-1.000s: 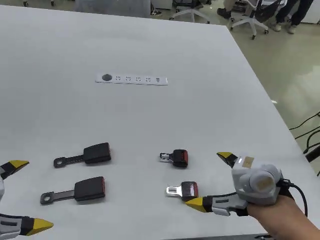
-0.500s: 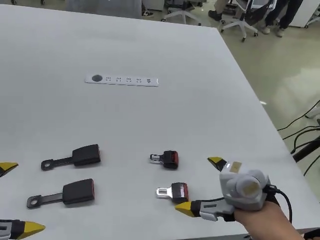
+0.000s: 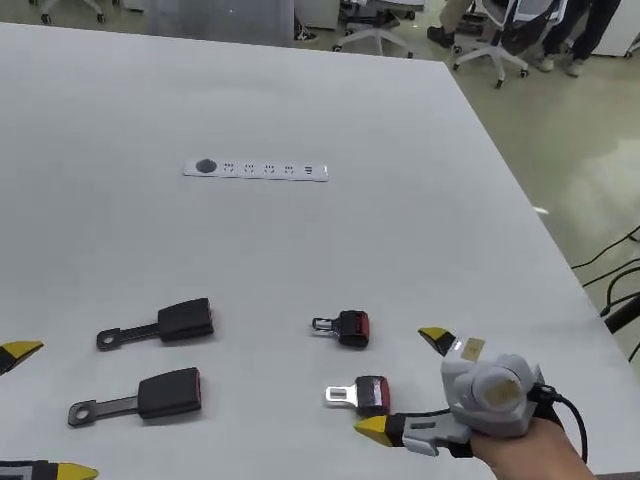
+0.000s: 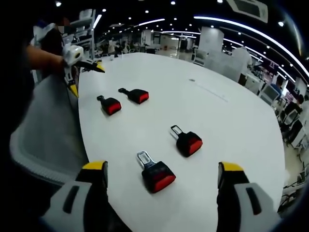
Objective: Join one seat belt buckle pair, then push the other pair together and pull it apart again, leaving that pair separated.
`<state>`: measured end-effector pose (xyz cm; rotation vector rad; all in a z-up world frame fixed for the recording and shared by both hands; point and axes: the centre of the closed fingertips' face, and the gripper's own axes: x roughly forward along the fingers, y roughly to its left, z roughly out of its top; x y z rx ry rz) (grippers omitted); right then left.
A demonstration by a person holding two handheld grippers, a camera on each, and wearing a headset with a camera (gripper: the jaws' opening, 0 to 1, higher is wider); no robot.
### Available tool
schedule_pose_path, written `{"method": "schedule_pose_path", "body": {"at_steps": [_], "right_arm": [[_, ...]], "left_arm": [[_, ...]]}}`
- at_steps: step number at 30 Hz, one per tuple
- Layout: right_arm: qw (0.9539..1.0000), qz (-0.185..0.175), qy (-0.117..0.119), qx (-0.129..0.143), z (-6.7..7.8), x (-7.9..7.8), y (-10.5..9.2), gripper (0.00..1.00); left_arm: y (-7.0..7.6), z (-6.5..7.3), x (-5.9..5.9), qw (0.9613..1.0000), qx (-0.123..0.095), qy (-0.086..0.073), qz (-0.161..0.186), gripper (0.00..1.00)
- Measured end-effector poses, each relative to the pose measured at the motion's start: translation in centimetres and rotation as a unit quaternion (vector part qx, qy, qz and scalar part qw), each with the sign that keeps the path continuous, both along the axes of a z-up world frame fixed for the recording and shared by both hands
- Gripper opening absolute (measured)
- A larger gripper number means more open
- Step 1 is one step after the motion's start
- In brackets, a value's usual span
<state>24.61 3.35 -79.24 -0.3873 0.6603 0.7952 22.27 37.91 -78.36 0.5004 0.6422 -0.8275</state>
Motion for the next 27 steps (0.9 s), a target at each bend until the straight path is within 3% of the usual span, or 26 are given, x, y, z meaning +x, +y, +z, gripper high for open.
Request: {"method": "schedule_pose_path", "body": {"at_steps": [6, 17, 19, 27], "right_arm": [[1.0000, -0.006, 0.000, 0.007, 0.6, -0.1, 0.0, 0.96], [0.9999, -0.010, -0.001, 0.008, 1.2, -0.4, -0.2, 0.96], [0.9998, -0.016, 0.008, 0.011, 1.3, -0.4, -0.2, 0.96], [0.9999, -0.006, -0.005, 0.009, 2.2, 0.4, 0.4, 0.96]], "left_arm": [[0.9, -0.8, -0.1, 0.9998, -0.002, 0.013, 0.017, 1.00], [1.2, -0.4, 0.5, 0.9997, -0.004, 0.003, 0.024, 1.00], [1.3, -0.3, 0.6, 0.9997, -0.003, 0.001, 0.024, 1.00], [0.6, 0.3, 1.0, 0.9998, -0.004, -0.002, 0.019, 1.00]]}}
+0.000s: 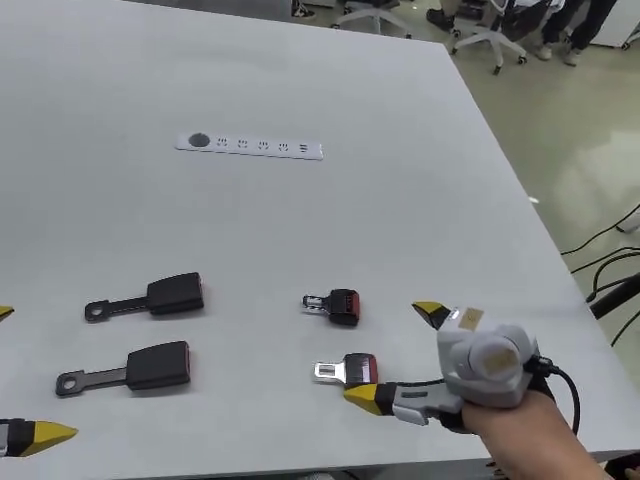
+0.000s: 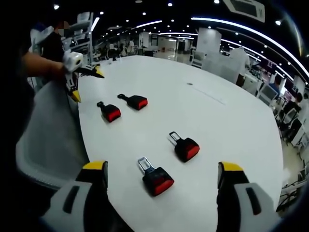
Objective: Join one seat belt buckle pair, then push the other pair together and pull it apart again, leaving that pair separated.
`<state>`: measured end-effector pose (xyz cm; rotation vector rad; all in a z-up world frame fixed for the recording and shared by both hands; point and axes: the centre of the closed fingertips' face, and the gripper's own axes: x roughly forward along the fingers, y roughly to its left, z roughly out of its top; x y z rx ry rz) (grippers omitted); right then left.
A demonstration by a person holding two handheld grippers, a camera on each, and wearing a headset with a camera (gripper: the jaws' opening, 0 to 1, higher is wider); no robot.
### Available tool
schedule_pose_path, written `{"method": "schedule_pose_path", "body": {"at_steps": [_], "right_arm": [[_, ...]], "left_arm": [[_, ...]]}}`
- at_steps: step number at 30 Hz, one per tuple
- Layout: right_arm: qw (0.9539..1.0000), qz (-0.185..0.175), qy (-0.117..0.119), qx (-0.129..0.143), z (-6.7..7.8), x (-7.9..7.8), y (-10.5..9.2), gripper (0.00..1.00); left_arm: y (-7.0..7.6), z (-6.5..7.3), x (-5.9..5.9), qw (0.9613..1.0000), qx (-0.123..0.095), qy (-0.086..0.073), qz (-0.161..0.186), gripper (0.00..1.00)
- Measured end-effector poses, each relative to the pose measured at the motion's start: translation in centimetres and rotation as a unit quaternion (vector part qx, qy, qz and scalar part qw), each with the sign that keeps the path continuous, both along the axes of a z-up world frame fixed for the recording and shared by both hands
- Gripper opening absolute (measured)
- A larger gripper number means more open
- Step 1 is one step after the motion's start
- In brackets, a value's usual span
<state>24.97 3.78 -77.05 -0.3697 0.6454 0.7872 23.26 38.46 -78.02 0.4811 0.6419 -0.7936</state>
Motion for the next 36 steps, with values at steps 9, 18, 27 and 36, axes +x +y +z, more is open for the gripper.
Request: {"method": "schedule_pose_path", "body": {"at_steps": [9, 18, 27, 36], "right_arm": [[0.9996, 0.026, -0.005, -0.007, -0.1, 0.4, 1.1, 0.93], [0.9995, 0.024, 0.013, -0.018, -0.6, 0.5, 1.2, 0.92], [0.9991, 0.030, 0.009, -0.027, -0.5, 0.3, 0.9, 0.91], [0.9980, 0.040, 0.018, -0.045, -1.0, -0.5, 0.3, 0.79]], "left_arm": [[-1.3, 0.0, -0.1, 0.9999, 0.002, 0.002, -0.015, 1.00], [-1.7, 0.0, 0.2, 0.9998, -0.008, 0.003, -0.016, 1.00], [-2.4, -0.1, 0.2, 0.9995, -0.004, 0.007, -0.030, 1.00], [-4.8, -0.6, 0.4, 0.9978, -0.004, 0.021, -0.063, 0.91]]}}
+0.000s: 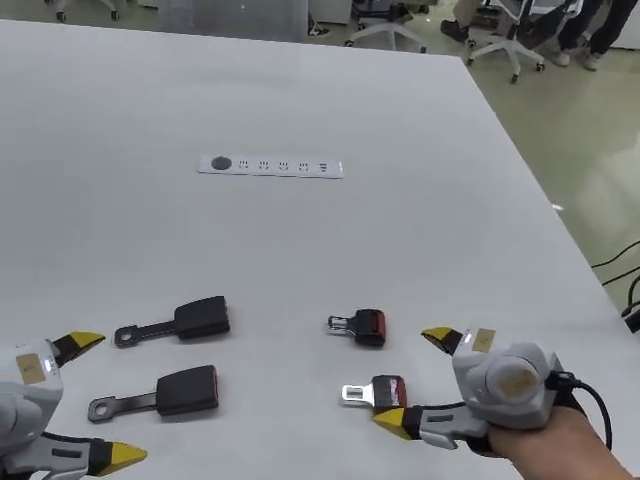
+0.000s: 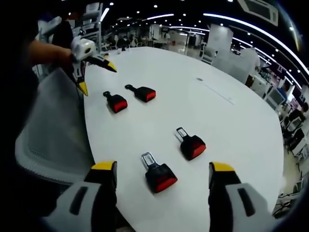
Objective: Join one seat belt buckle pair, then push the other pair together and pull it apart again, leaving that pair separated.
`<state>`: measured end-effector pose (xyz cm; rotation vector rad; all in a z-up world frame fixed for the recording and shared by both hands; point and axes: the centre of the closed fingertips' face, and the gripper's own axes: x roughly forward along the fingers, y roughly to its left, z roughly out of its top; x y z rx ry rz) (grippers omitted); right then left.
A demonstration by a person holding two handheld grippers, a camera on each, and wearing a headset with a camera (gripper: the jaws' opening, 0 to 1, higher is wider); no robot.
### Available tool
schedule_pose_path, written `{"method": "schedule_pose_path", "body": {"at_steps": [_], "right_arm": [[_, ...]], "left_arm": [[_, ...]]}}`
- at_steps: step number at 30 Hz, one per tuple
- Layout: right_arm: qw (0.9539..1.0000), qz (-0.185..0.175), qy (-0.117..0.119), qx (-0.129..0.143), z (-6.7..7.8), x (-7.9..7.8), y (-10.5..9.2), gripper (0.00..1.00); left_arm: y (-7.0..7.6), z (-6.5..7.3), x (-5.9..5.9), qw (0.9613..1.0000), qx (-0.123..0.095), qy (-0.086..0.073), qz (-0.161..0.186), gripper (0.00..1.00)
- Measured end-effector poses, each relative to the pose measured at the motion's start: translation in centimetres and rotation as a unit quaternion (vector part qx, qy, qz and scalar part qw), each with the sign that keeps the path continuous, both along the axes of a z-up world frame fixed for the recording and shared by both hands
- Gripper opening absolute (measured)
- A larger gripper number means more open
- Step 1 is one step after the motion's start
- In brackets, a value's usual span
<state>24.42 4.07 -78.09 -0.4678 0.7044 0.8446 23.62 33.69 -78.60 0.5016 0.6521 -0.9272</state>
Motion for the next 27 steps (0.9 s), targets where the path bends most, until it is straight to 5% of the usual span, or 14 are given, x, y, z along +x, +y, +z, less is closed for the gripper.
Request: {"method": "schedule_pose_path", "body": {"at_steps": [5, 9, 12, 22, 27], "right_arm": [[0.9994, 0.029, 0.002, -0.019, -0.6, 0.0, -0.2, 0.74], [0.9953, 0.079, 0.015, -0.055, -1.9, -0.8, -0.7, 0.61], [0.9896, 0.118, 0.012, -0.081, -3.0, -1.2, -1.0, 0.58], [0.9789, 0.167, 0.020, -0.116, -5.0, -0.7, -1.6, 0.56], [0.9733, 0.185, 0.028, -0.134, -5.7, -0.4, -1.5, 0.55]], "left_arm": [[-1.1, -0.4, 0.8, 0.9999, 0.002, 0.007, -0.009, 0.83], [-2.3, -1.2, 0.9, 0.9992, -0.004, 0.021, -0.034, 0.59], [-2.5, -2.1, 1.4, 0.9986, 0.014, 0.026, -0.044, 0.66], [-3.2, -4.8, 0.9, 0.9903, 0.066, 0.043, -0.114, 0.63], [-2.9, -6.1, 1.0, 0.9880, 0.088, 0.047, -0.118, 0.57]]}}
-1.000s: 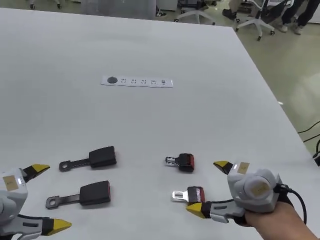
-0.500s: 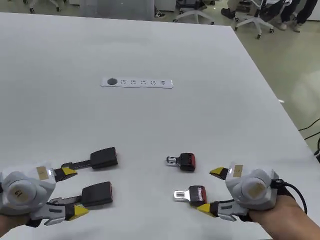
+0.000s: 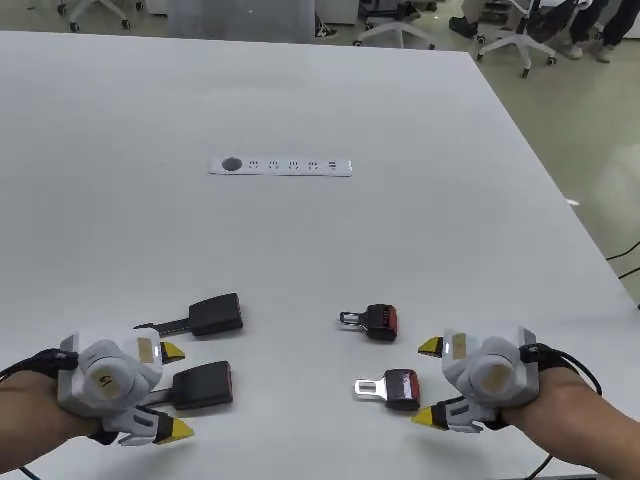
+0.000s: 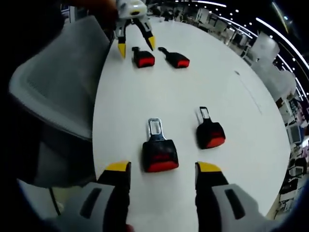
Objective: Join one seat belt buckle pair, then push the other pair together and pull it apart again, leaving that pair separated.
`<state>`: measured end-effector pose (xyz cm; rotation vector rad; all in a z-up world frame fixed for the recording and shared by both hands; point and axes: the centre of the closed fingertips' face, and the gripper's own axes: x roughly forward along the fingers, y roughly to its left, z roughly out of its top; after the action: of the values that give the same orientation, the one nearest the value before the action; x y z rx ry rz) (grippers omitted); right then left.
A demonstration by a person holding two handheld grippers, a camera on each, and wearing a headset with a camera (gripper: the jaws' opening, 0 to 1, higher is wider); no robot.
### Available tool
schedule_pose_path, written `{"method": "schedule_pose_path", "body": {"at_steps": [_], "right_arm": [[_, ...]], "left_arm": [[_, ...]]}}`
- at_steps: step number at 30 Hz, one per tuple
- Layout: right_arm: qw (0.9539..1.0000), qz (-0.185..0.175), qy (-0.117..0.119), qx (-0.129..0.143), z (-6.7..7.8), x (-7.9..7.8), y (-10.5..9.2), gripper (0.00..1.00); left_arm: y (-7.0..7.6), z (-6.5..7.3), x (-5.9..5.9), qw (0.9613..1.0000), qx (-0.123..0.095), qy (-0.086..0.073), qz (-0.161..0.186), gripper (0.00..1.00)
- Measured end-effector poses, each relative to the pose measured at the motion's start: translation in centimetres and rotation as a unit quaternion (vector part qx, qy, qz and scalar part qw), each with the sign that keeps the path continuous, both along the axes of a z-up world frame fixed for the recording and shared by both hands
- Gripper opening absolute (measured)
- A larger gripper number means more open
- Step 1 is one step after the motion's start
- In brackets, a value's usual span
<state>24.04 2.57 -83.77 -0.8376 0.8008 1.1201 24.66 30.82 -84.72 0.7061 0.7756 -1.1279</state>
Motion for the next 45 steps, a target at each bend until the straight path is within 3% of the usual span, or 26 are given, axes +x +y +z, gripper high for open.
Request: {"method": "schedule_pose_path", "body": {"at_steps": [1, 4, 12, 23, 34, 45], "right_arm": [[1.0000, -0.001, 0.004, 0.002, 0.0, 0.0, 0.2, 0.55], [1.0000, 0.000, 0.004, 0.007, 0.0, 0.3, 0.7, 0.54], [0.9998, 0.012, 0.018, -0.001, -1.6, 0.4, 1.2, 0.54], [0.9997, 0.004, 0.024, 0.004, -1.5, 1.1, 0.9, 0.52], [0.9996, 0.014, 0.026, 0.000, -1.8, 1.2, 1.5, 0.51], [0.9993, 0.017, 0.034, 0.002, -2.3, 1.2, 1.8, 0.46]], "left_arm": [[0.4, -0.3, 0.3, 0.9997, 0.017, -0.013, -0.010, 0.58], [0.2, -0.7, 0.3, 0.9998, 0.014, -0.005, -0.010, 0.57], [-0.2, -1.2, 0.0, 0.9993, 0.023, -0.005, -0.027, 0.55], [-0.7, -0.6, 0.1, 0.9989, 0.029, -0.003, -0.037, 0.52], [-0.9, -0.9, 0.2, 0.9985, 0.032, -0.002, -0.044, 0.49], [-1.0, -0.9, 0.3, 0.9984, 0.033, 0.002, -0.046, 0.40]]}}
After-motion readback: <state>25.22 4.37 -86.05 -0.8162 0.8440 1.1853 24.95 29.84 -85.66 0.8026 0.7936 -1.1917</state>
